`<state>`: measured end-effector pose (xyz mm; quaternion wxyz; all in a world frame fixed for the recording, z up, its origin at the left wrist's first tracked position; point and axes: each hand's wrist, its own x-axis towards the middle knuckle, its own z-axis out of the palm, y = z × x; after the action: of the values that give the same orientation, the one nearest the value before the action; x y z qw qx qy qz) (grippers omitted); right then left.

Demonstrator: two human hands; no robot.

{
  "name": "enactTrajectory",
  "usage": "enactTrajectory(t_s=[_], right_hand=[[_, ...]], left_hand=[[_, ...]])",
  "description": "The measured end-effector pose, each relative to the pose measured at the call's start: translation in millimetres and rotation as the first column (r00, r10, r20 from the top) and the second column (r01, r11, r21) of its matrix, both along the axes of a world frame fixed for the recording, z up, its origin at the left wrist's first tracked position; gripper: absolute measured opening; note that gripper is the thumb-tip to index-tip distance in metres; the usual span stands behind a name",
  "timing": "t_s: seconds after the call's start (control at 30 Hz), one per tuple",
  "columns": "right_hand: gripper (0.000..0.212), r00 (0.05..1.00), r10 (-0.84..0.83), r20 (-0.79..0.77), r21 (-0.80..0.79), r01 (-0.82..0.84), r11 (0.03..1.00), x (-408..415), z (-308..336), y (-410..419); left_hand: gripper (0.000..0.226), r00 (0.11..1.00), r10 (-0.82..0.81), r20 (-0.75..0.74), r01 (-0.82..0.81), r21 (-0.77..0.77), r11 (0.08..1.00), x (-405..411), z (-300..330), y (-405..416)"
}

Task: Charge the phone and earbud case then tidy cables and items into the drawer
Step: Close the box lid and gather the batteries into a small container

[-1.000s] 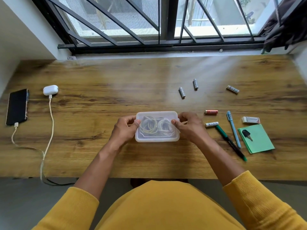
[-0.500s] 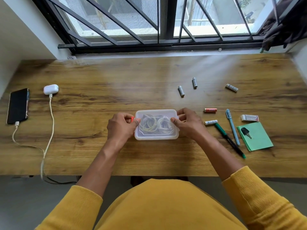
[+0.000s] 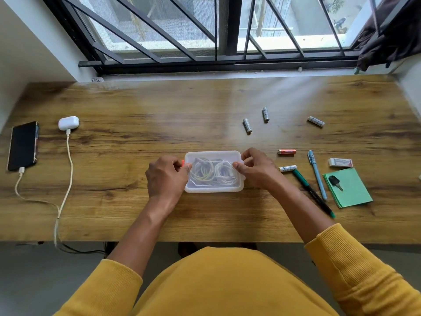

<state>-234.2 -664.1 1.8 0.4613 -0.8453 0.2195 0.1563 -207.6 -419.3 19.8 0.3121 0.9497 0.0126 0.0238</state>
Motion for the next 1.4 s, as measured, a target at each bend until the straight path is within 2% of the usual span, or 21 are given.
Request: enactTrajectory(t_s=[0.13,0.2,0.33,0.4,0.6,0.7,0.87,1.03,1.17,1.4], right_hand=[[0.031,0.992,-0.121,-0.036,0.248,0.126,0.96,0,-4,1],[0.04,0.986,-0.153,-0.071,0.289,0.167,0.943,0,-3,-1],[0.062,0.965,-0.263,0.001,0.226,0.256,0.94,-5,-7,-3],[0.055,0.956,-0.289,0.054,0.218,0.272,0.937,-11,-8,-2],[0.05,0.933,-0.333,0.137,0.243,0.294,0.924,-35,-5,8],[0.038,0.939,-0.304,0.163,0.199,0.271,0.942,-49,-4,10],[0.045,0.909,-0.256,0.329,0.05,0.254,0.966,-68,1,20],[0.042,0.868,-0.186,0.461,-0.088,0.253,0.963,-73,-1,27],[0.045,0.862,-0.141,0.487,-0.148,0.24,0.959,-70,-5,28],[0.051,0.872,-0.113,0.476,-0.22,0.242,0.945,-60,-11,26]], left_hand=[[0.027,1.0,0.005,0.0,-0.005,-0.05,0.999,-4,-2,3],[0.026,1.0,0.004,0.003,-0.004,-0.045,0.999,-4,-3,3],[0.023,1.0,-0.027,0.011,0.027,0.006,1.0,-8,-4,2],[0.023,0.999,-0.052,0.006,0.052,0.006,0.999,-12,-6,3],[0.055,0.997,-0.08,-0.014,0.079,-0.07,0.994,-26,-13,5],[0.06,0.994,-0.107,-0.019,0.104,-0.133,0.986,-36,-18,7],[0.066,0.994,-0.103,-0.021,0.098,-0.176,0.98,-48,-24,6],[0.1,0.989,-0.14,-0.042,0.131,-0.172,0.976,-55,-24,2],[0.113,0.991,-0.123,-0.043,0.113,-0.189,0.976,-52,-28,1],[0.118,0.994,-0.096,-0.043,0.085,-0.205,0.975,-42,-30,1]])
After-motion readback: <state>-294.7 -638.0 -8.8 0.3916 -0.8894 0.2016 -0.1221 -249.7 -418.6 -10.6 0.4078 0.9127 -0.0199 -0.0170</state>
